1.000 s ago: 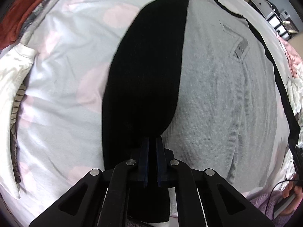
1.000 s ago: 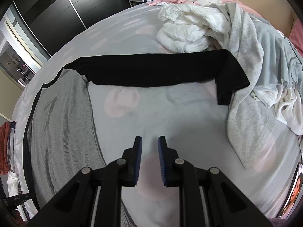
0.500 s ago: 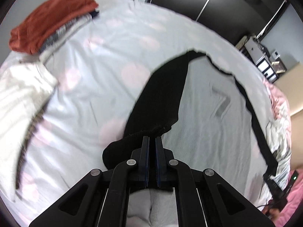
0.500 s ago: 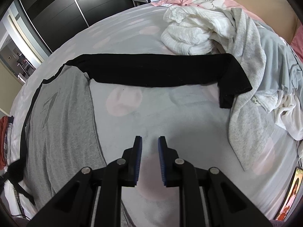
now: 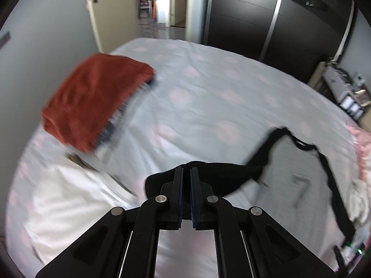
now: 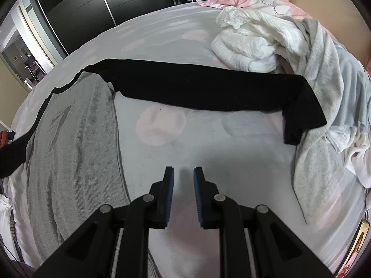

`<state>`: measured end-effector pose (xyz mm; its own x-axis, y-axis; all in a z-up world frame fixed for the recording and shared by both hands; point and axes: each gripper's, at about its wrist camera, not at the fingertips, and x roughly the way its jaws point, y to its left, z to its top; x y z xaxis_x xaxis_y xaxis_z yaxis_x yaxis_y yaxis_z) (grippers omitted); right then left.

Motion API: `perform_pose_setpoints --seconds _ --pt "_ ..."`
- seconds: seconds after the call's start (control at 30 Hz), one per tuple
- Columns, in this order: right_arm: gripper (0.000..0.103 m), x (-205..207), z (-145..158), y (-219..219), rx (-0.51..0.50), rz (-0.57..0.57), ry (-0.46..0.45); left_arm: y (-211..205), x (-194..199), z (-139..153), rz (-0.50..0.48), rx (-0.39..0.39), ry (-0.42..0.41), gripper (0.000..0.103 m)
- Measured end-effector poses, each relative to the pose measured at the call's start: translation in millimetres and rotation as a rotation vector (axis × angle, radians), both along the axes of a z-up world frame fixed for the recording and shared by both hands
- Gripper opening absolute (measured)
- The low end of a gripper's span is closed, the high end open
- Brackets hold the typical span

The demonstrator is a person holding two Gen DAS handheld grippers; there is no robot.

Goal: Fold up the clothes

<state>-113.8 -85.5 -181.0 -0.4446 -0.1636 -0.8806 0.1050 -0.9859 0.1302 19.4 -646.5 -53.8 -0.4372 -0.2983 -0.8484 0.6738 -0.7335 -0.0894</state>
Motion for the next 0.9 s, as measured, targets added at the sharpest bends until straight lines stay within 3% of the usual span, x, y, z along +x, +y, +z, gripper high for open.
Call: perform_pose_setpoints --seconds 0.1,0.37,0.53,0.67,0.73,0.8,0.9 --pt "0.017 -5 -4 -3 0.007 0.008 -0.002 -32 -9 -7 0.042 -0.036 -0.045 0.005" --pt "0.017 -23 -20 -7 0.031 0.007 -0.028 -104 -30 -71 0.152 -0.131 -0.241 0.005" --pt "0.017 -26 -28 -8 0.032 0.009 -0.059 -126 -38 -108 0.191 -0.108 -0.265 0.006" --pt "0.017 -25 -27 -5 0.002 0.007 -0.072 -122 -45 -125 0.137 -0.079 -0.300 0.011" --pt "0.017 -24 -26 -3 -0.013 0.006 -0.079 -113 -40 -124 0.118 -0.071 -0.303 0.021" --pt "0.017 -23 -26 -1 -0.027 0.005 -0.086 -96 -29 -114 0.099 -0.076 -0.284 0.041" --pt "0.017 -22 -25 2 -0.049 0.003 -0.096 -61 -12 -99 0.028 -0.060 -0.256 0.048"
